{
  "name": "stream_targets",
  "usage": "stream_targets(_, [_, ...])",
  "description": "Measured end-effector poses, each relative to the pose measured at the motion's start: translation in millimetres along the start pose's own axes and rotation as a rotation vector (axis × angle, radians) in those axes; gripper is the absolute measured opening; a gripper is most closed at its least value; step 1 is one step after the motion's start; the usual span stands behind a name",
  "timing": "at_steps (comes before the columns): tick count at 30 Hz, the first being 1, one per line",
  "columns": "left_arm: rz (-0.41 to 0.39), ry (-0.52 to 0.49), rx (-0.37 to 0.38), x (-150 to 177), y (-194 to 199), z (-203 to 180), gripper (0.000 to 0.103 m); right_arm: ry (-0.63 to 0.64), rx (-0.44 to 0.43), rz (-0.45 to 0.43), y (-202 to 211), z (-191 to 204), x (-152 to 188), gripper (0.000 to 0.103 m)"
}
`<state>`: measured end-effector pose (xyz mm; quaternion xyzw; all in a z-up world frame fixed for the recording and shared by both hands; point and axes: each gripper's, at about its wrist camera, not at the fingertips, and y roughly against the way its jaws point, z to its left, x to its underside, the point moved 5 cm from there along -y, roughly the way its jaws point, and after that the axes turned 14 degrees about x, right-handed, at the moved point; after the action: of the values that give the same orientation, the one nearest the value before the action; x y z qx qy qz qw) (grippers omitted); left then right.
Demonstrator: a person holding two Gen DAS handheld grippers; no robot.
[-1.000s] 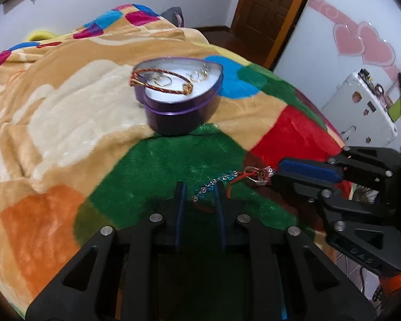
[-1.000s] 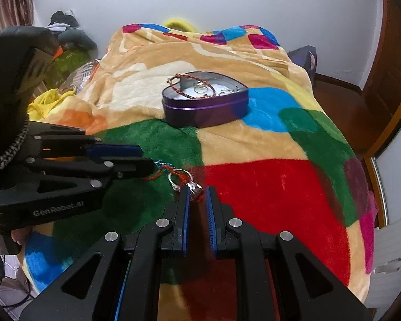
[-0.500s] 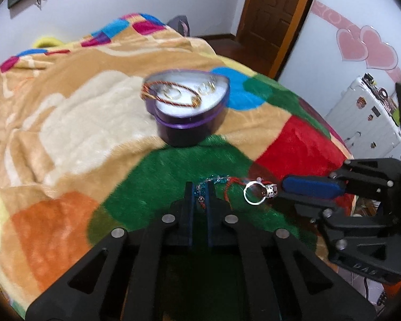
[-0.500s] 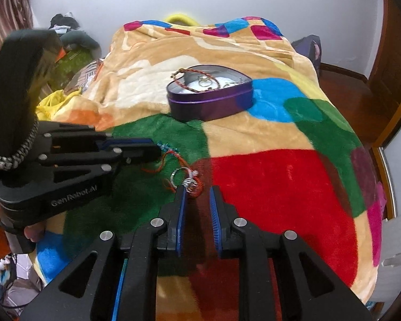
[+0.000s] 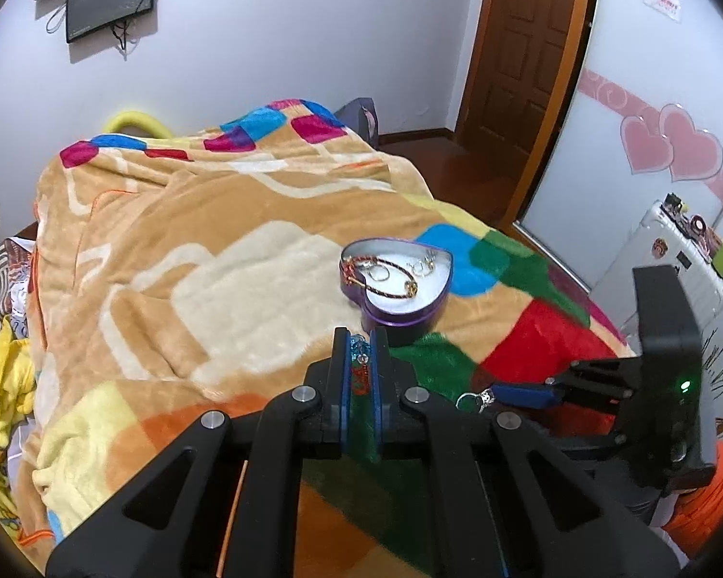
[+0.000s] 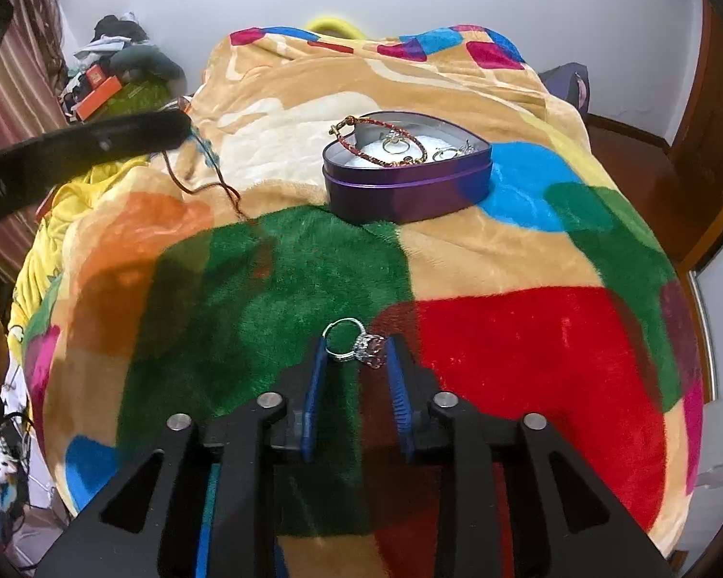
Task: Organize jewelry
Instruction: 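Grasp the beaded necklace with the left tool while the right tool grasps a silver ring, then carry the necklace and ring into the heart tin with both tools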
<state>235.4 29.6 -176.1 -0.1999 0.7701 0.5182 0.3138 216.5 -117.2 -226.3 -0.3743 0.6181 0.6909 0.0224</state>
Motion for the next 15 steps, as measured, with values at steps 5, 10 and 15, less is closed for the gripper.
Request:
stream_targets(5, [0.009, 0.001, 0.004, 2, -2, -3, 0.006, 0.023, 0.028, -0.017, -4, 6, -1, 0.029])
stream_targets(10, [0.02, 0.0, 0.007, 5, -8, -7, 0.006, 0.034, 0.044, -0.046, -6, 7, -2, 0.029])
stream_targets(15, [0.007, -0.008, 0.01, -1, -7, -11, 0.006, 0.022, 0.033, -0.061, 0, 4, -4, 0.028])
